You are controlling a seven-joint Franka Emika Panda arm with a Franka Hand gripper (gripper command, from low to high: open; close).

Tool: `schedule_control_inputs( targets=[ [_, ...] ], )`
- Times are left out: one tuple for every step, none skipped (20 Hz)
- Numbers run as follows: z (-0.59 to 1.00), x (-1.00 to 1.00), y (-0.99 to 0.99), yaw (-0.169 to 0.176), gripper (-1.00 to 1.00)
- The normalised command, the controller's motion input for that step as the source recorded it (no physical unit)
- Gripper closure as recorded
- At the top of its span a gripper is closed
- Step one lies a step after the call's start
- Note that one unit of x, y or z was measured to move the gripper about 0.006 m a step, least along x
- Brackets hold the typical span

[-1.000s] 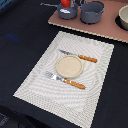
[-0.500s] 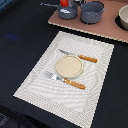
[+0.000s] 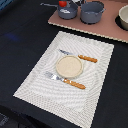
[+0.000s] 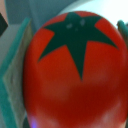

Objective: Place the pan onto the stove and place the fish and sausage into the pan.

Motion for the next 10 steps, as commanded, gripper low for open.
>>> schedule_control_inputs(
  targets=[
    [0.0,0.0,0.19,0.0,-1.0],
    [0.0,0.0,0.08,0.0,-1.0],
    [0.0,0.0,0.0,0.0,-1.0],
    [0.0,0.0,0.0,-0.031,-1.0],
    [0.13,0.0,-0.09,-0.039,-1.0],
    [0.28,0.0,-0.13,-0.038,-1.0],
    [0.29,-0.04,-0.15,-0.026,-1.0],
    [0.28,-0.05,-0.13,-0.016,-1.0],
    [0.37,-0.02,-0.09,-0.003,-1.0],
    [0.52,0.0,0.0,-0.05,-1.0]
  ],
)
